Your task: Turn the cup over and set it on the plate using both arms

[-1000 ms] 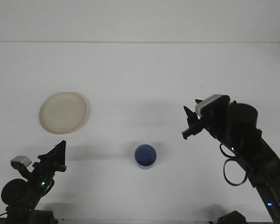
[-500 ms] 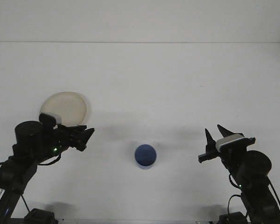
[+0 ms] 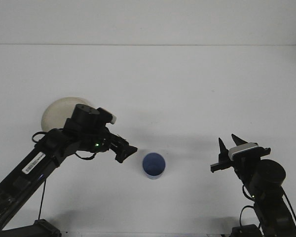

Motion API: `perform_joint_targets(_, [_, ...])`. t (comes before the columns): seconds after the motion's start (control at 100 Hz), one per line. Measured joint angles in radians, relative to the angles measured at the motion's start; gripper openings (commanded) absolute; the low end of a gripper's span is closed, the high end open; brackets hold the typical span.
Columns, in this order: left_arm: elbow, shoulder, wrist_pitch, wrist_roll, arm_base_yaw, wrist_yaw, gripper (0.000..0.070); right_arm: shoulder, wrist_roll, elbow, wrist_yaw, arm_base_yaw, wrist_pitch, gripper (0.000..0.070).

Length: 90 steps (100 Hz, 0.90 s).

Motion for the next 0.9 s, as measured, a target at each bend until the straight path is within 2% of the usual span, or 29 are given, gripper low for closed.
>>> perform_joint_targets(0.15, [0.050, 0.100, -0.007, 0.015, -0.080, -0.003, 0.0507, 0.000, 0.000, 0.000, 0.000, 0.000, 0.000, 0.0299])
perform_joint_targets(0.5, [0.060, 0.248, -0.007, 0.053, -0.201, -0.148, 0.0507, 0.000, 0.000, 0.000, 0.000, 0.000, 0.000, 0.0300])
perform_joint_targets(0.74, [0.060, 0.323, 0.027, 0.071, -0.235, -0.198, 0.0496, 0.000, 0.000, 0.000, 0.000, 0.000, 0.000, 0.0299])
perform_joint_targets(0.78, [0.060, 0.340, 0.038, 0.073, -0.238, -0.203, 0.0466, 0.000, 0.000, 0.000, 0.000, 0.000, 0.000, 0.0300])
perform_joint_targets(0.8, [0.060, 0.347, 0.042, 0.074, -0.240, -0.204, 0.0429, 0.000, 0.000, 0.000, 0.000, 0.000, 0.000, 0.0299])
perform_joint_targets(0.9, [0.060, 0.373, 0.045, 0.074, -0.246, -0.206, 0.0085, 0.000, 0.000, 0.000, 0.000, 0.000, 0.000, 0.0299])
